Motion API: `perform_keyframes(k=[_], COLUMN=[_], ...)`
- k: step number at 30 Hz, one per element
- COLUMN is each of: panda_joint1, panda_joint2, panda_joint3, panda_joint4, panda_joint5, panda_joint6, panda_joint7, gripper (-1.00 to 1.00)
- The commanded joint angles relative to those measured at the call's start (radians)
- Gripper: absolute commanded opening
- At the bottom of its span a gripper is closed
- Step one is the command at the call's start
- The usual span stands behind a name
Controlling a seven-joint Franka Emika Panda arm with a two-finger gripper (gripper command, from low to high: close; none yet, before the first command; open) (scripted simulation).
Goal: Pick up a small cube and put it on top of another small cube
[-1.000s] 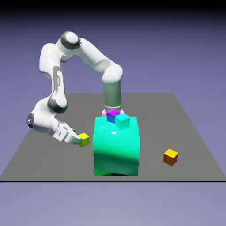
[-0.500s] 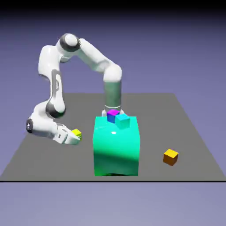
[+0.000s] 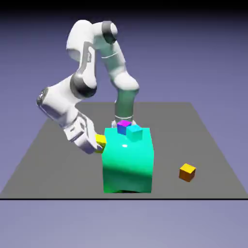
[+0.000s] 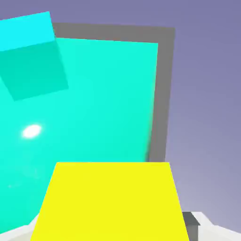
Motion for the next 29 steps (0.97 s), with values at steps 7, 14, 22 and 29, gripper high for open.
perform_keyframes(k=[7, 14, 22, 29], panda_joint1=[0.254, 0.507, 0.684, 0.705], panda_joint2=[0.067, 0.115, 0.158, 0.186], panda_joint3=[-0.198, -0.416, -0.567, -0.571], panda_joint4=[0.042, 0.076, 0.022, -0.071], panda_joint5=[0.073, 0.115, 0.132, 0.142], panda_joint6=[-0.193, -0.419, -0.528, -0.463], panda_joint7=[-0.130, -0.298, -0.441, -0.461], gripper=[-1.00, -1.00, -1.00, 1.00])
